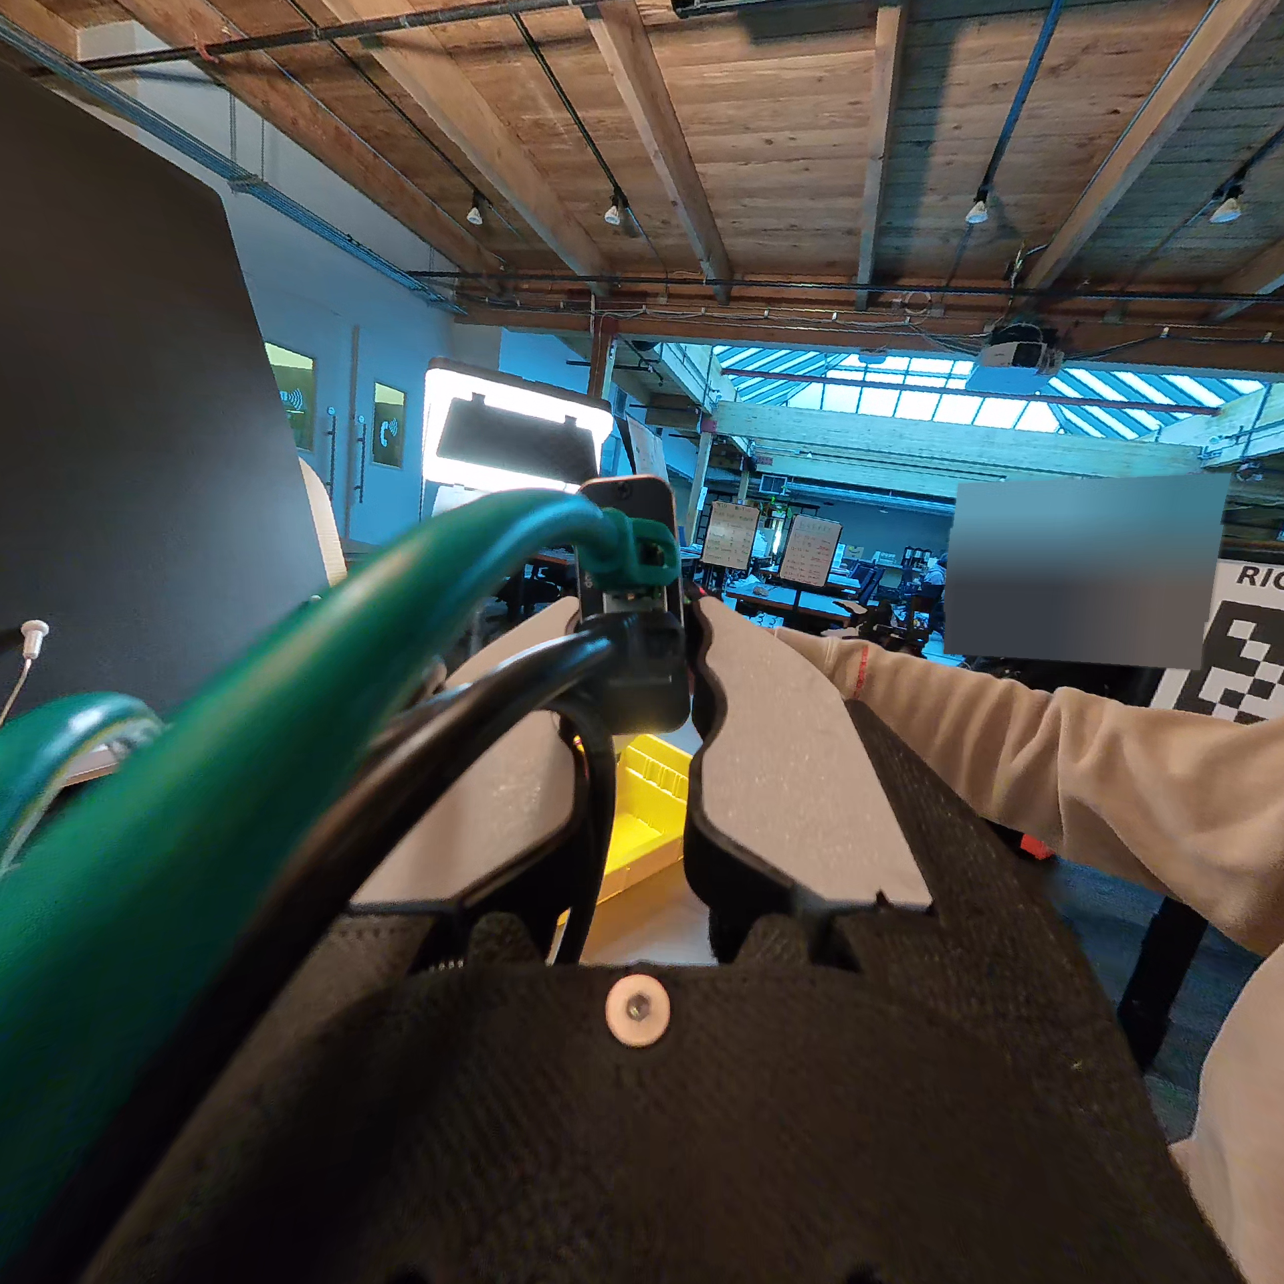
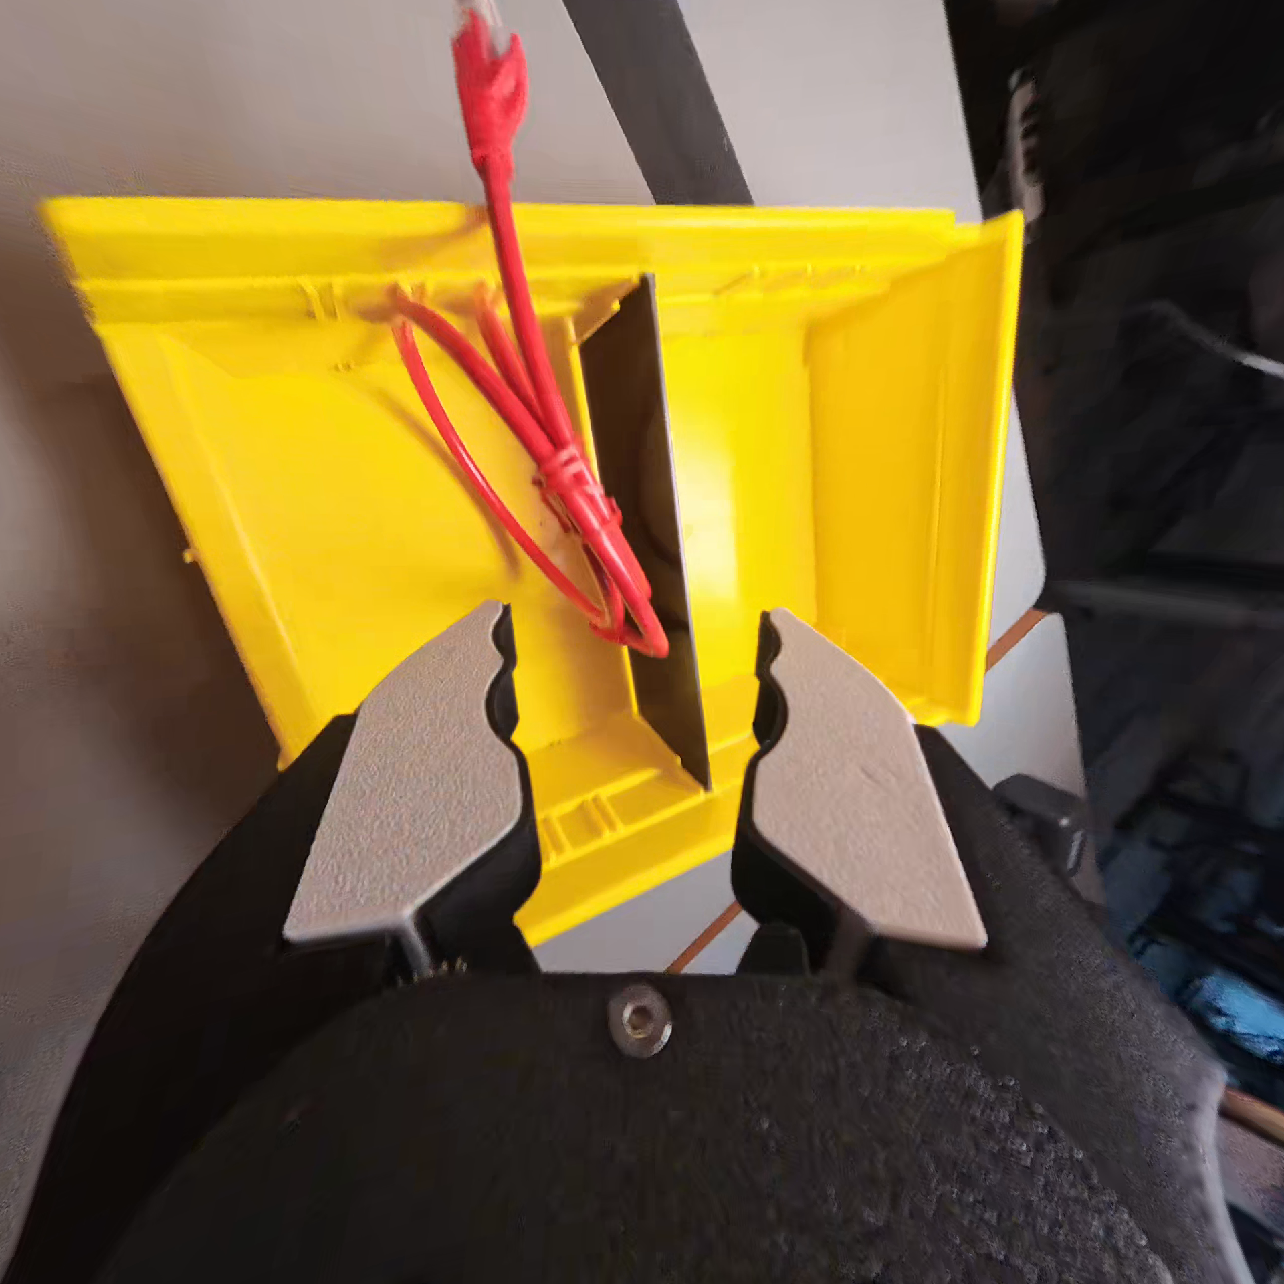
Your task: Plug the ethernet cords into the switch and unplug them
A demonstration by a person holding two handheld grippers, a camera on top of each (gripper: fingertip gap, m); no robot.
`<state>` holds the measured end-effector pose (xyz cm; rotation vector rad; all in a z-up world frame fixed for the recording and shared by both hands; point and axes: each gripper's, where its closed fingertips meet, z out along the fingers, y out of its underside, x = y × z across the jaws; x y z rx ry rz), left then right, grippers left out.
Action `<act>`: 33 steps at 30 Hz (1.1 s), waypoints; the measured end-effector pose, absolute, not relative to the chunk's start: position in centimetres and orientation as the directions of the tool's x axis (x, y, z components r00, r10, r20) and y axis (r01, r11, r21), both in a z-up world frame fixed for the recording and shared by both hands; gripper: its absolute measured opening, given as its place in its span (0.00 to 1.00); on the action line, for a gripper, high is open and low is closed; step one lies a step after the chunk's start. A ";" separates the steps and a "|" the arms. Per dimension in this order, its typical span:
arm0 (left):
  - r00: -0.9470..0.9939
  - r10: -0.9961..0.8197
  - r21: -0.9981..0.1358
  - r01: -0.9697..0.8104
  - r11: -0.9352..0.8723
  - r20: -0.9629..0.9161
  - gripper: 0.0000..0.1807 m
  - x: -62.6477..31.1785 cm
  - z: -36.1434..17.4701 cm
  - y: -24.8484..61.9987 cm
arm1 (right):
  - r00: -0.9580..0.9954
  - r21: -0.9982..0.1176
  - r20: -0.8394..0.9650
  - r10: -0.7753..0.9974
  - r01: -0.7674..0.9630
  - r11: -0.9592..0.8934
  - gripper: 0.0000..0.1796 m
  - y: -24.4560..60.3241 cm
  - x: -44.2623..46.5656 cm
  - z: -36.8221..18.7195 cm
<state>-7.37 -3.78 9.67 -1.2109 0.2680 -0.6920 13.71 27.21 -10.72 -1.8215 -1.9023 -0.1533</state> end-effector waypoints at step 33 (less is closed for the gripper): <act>0.794 -0.589 -0.956 0.270 0.119 0.151 0.14 -7.0 7.6 -2.2 | 0.135 -0.619 0.268 0.954 0.783 0.063 0.30 24.0 9.1 -4.0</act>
